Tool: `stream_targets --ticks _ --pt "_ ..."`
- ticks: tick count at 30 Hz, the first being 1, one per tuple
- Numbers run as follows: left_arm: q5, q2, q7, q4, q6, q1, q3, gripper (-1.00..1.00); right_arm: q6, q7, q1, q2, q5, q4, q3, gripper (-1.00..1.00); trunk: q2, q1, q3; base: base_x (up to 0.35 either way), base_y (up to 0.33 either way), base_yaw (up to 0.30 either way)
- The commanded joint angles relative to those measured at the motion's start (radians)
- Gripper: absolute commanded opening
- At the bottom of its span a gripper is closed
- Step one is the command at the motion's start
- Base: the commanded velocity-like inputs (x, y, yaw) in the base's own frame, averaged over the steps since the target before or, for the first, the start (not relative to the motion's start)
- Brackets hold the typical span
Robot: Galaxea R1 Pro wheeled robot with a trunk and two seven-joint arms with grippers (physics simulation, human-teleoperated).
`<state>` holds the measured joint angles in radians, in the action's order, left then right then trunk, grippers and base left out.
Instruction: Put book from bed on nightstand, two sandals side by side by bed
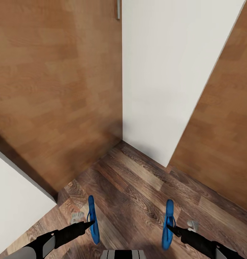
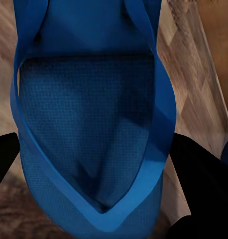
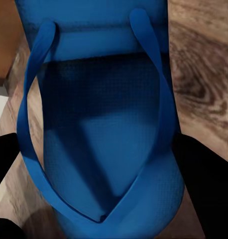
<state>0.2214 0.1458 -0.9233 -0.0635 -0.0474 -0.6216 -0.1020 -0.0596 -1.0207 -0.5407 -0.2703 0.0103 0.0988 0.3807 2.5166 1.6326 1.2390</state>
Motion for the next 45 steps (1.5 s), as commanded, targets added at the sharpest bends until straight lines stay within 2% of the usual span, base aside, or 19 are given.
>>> stream_targets --ticks 1,18,23,27,36,45 --pt "-0.004 0.000 -0.004 0.001 -0.005 0.000 -0.007 -1.00 -0.006 0.006 0.000 0.000 0.001 -0.003 -0.002 -1.00 0.000 -0.001 -0.003 0.000 0.000 0.000" --pt "-0.004 -0.015 0.035 0.001 -0.005 0.000 -0.005 -1.00 -0.006 0.013 0.000 0.000 -0.001 -0.005 -0.003 -1.00 -0.004 -0.008 -0.069 0.000 0.000 0.000" --pt "-0.004 -0.030 0.113 0.003 0.003 0.000 -0.005 -1.00 -0.006 0.013 -0.001 0.000 -0.001 -0.005 -0.003 -1.00 -0.005 -0.011 -0.088 0.000 0.000 0.000" --pt "-0.003 -0.040 0.140 0.031 0.041 0.000 -0.005 -1.00 -0.006 0.013 0.000 0.000 -0.002 -0.005 -0.003 -1.00 -0.006 -0.012 -0.104 0.000 0.000 0.000" --pt "-0.002 -0.042 0.149 0.043 0.068 0.034 -0.005 -1.00 -0.006 0.013 0.000 0.000 -0.003 -0.006 -0.003 -1.00 -0.008 -0.016 -0.139 0.000 0.000 0.000" --pt "-0.002 -0.043 0.159 0.044 0.069 0.039 -0.005 -1.00 -0.006 0.013 0.000 0.000 -0.003 -0.006 -0.003 -1.00 -0.010 -0.020 -0.173 0.000 0.000 0.000"
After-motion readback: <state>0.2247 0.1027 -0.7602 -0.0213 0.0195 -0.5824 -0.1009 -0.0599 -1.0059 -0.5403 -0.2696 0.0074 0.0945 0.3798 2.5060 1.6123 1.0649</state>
